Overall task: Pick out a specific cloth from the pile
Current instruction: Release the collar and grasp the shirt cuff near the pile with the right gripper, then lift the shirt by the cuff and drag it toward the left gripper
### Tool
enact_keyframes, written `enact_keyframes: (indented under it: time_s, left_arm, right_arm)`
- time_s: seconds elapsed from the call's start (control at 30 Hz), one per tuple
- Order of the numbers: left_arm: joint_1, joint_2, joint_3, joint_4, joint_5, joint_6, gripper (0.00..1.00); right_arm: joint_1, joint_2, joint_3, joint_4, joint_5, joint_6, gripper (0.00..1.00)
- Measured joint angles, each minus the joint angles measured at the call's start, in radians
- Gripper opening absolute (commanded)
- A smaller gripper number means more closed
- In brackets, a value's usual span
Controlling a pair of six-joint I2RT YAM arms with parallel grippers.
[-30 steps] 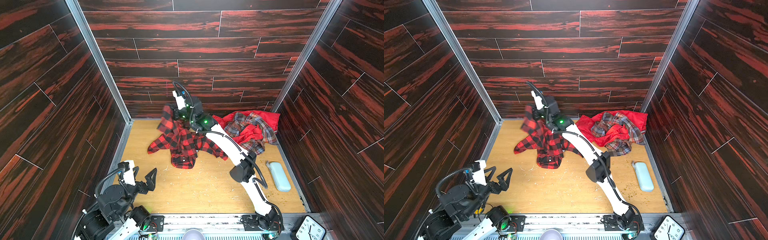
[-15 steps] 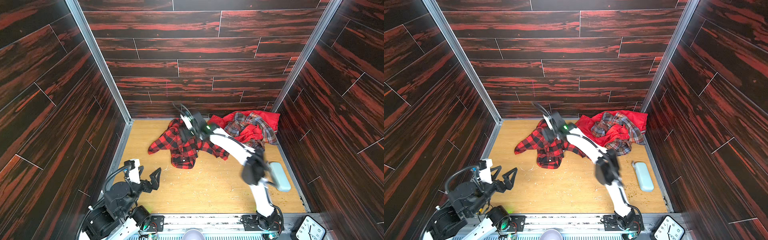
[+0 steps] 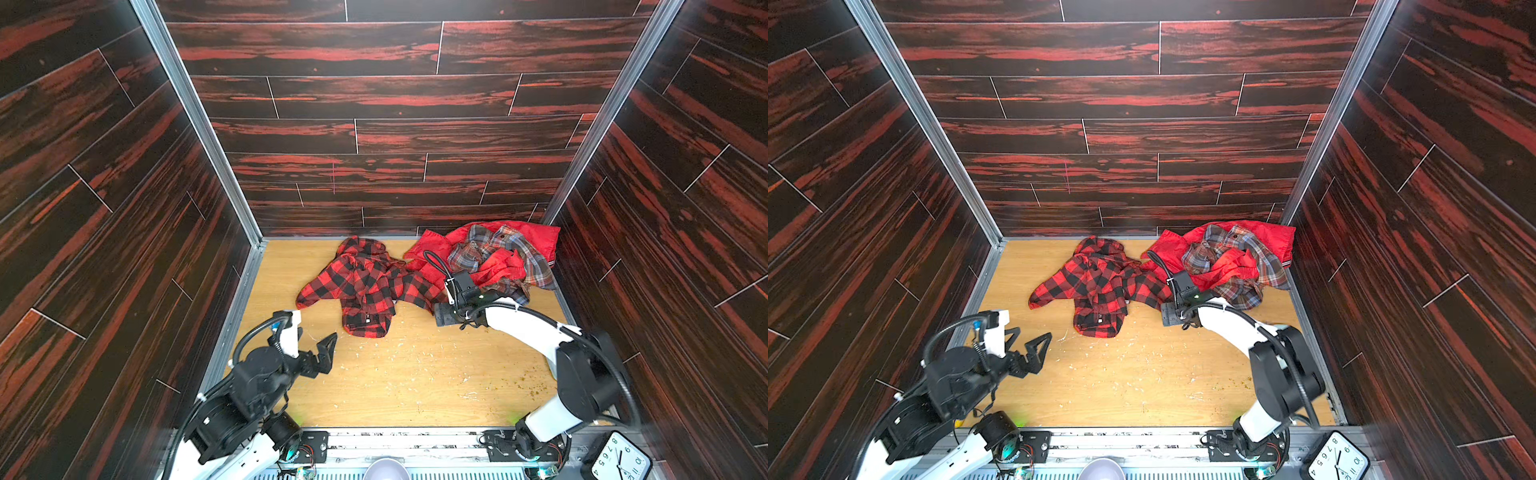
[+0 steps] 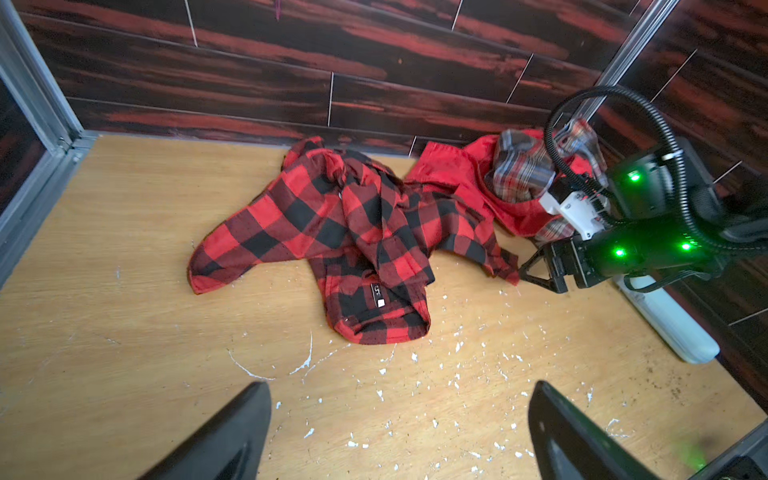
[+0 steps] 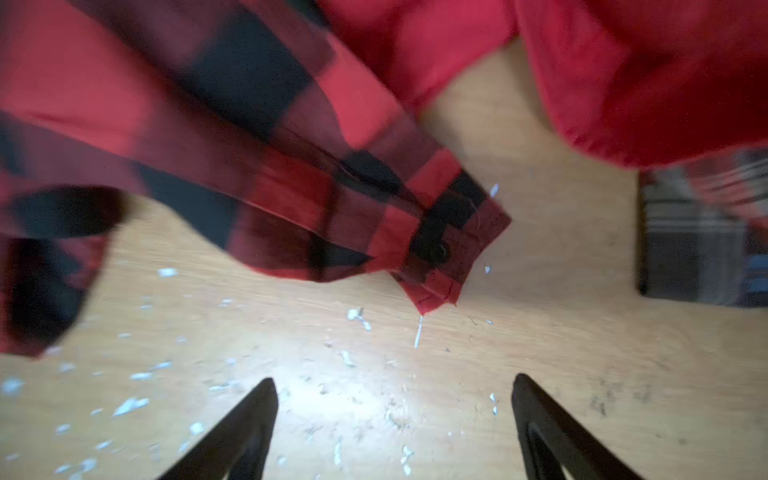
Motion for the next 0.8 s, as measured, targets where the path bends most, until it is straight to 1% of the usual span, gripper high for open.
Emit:
enact_keyframes:
  time_s: [0.17,0.3,0.37,0.5,0.53,0.6,0.7,0.73,0.77,0.8]
  left_arm:
    - [0.000,-0.003,0.000,0.009,0.003,0.000,0.99]
    - [0.000,-0.021,0.000,0.012,0.002,-0.001,0.99]
    - [0.000,-0.027,0.000,0.011,0.000,-0.001,0.99]
    - [0.000,-0.029,0.000,0.011,-0.005,-0.002,0.99]
    - [0.000,-0.030,0.000,0.011,-0.006,-0.003,0.99]
    - [0.000,-0.034,0.000,0.011,-0.006,-0.004,0.99]
    - [0.000,-0.038,0.000,0.011,-0.009,-0.005,0.99]
    - [0.000,-0.040,0.000,0.011,-0.010,-0.005,0.99]
    - [0.000,-0.042,0.000,0.011,-0.011,-0.006,0.99]
    - [0.000,-0.042,0.000,0.011,-0.013,-0.007,0.99]
  right_arm:
    - [-0.042,0.037,0.002,0.040,-0.039,0.008,0.87]
    - [-0.073,0.105,0.013,0.066,-0.070,0.004,0.80]
    - [-0.080,0.140,0.024,0.067,-0.082,0.000,0.75]
    - [-0.087,0.177,0.049,0.068,-0.108,-0.014,0.70]
    - [-0.088,0.183,0.059,0.065,-0.113,-0.018,0.66]
    - [-0.091,0.197,0.084,0.063,-0.126,-0.028,0.54]
    - [-0.095,0.223,0.120,0.063,-0.149,-0.047,0.29]
    - [-0.097,0.230,0.129,0.060,-0.155,-0.051,0.19]
    - [-0.097,0.234,0.134,0.056,-0.159,-0.056,0.11]
    - [-0.098,0.237,0.139,0.055,-0.164,-0.064,0.06]
